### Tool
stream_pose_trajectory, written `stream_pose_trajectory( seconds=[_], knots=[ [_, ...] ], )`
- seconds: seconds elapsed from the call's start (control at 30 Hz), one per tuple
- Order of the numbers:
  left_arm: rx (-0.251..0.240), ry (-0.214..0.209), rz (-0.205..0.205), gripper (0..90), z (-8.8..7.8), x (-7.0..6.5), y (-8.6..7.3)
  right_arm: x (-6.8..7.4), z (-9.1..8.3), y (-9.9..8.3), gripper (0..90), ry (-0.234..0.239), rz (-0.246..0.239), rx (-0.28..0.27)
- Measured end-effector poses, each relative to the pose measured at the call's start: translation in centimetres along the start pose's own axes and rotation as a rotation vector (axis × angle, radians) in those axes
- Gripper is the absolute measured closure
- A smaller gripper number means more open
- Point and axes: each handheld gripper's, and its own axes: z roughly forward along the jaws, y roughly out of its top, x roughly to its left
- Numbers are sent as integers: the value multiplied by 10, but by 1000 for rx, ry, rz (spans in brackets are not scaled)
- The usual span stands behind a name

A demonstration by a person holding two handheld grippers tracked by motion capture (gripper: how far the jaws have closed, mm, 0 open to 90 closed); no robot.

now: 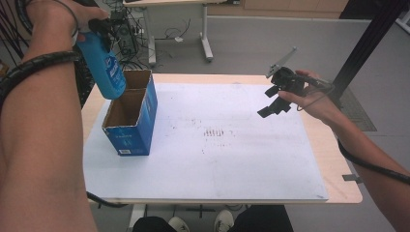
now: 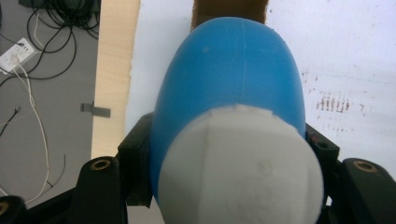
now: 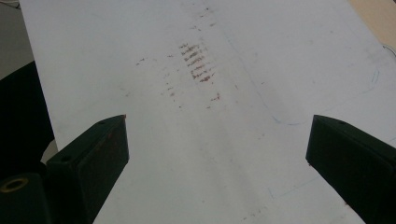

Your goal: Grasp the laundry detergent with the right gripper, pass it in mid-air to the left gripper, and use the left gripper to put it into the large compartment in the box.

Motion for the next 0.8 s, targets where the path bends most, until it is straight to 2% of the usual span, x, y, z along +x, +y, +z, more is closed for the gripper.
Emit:
stream_pose_trajectory(
  seconds=[0.8],
  knots=[
    [30,-20,11,372,60,0,-6,3,3,0,57,-2,-2,15]
  ],
)
